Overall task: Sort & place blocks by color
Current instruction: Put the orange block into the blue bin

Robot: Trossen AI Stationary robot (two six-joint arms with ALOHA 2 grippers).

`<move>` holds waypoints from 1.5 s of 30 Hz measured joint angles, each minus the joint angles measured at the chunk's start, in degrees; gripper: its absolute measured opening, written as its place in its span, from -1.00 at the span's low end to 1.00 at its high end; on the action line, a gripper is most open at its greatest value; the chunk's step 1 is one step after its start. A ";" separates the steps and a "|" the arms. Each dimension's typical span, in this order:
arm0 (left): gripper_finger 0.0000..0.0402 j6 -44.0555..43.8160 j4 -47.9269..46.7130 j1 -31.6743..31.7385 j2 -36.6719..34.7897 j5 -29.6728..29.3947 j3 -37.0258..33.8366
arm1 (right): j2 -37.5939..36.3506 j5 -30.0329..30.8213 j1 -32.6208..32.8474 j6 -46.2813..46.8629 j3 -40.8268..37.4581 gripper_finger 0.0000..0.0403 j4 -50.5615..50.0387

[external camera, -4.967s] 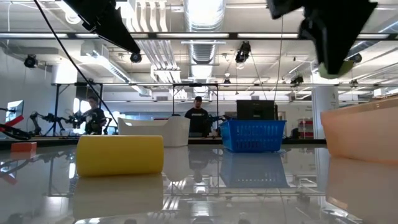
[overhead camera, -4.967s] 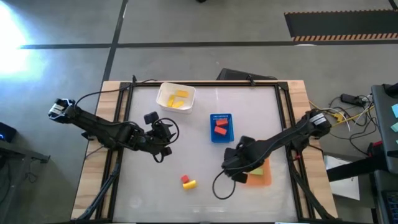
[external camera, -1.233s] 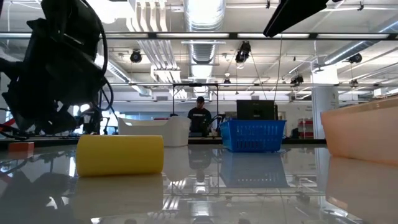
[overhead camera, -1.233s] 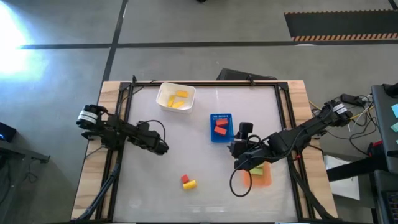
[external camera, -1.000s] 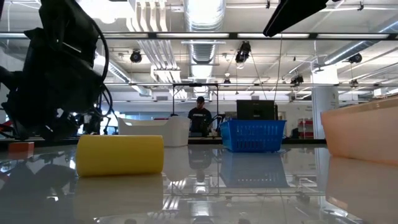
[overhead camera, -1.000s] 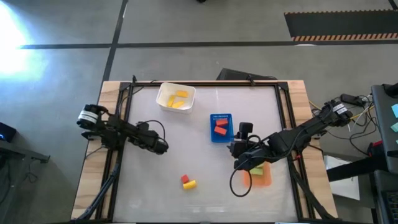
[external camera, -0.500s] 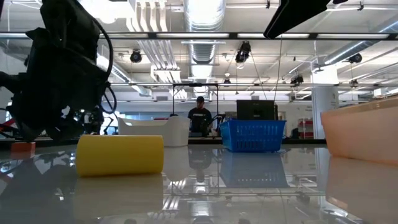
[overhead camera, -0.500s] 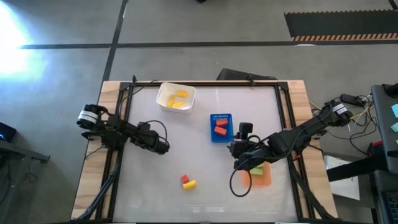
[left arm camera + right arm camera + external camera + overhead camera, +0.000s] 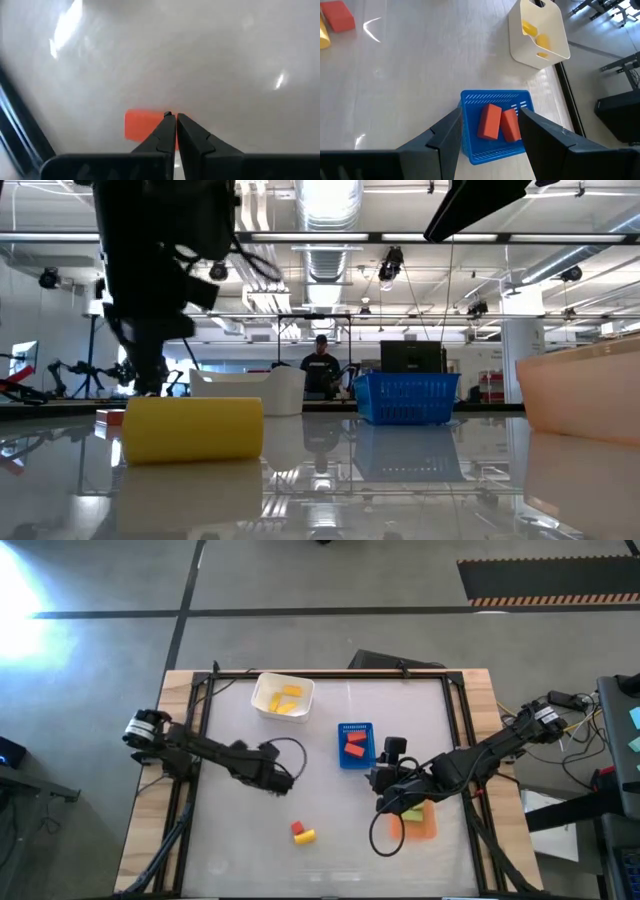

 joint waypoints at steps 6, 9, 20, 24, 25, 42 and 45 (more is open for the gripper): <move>-1.00 45.38 0.04 -2.08 -0.54 3.57 0.35 | 0.00 -0.08 0.00 0.02 -0.13 -0.09 -0.04; -1.00 58.10 0.07 -0.83 -1.29 12.67 -1.24 | 0.00 -0.18 0.02 0.75 -0.47 -0.09 -0.03; -1.00 64.51 5.30 7.79 -11.23 14.96 -10.22 | 0.00 -0.42 0.02 1.11 -1.57 -0.09 0.26; -0.99 64.09 5.99 8.38 -13.14 14.96 -11.50 | 0.00 -0.42 0.02 1.07 -1.62 -0.09 0.39; -0.97 64.09 5.96 8.38 -13.28 14.95 -11.61 | 0.00 -0.42 0.02 1.07 -1.62 -0.09 0.44; 0.21 66.81 12.01 8.33 -13.11 10.43 -15.45 | 0.00 -0.42 0.02 1.09 -1.62 -0.09 0.82; 0.23 67.13 12.08 8.35 -13.11 12.00 -15.91 | 0.00 -0.42 0.02 1.10 -1.62 -0.09 0.85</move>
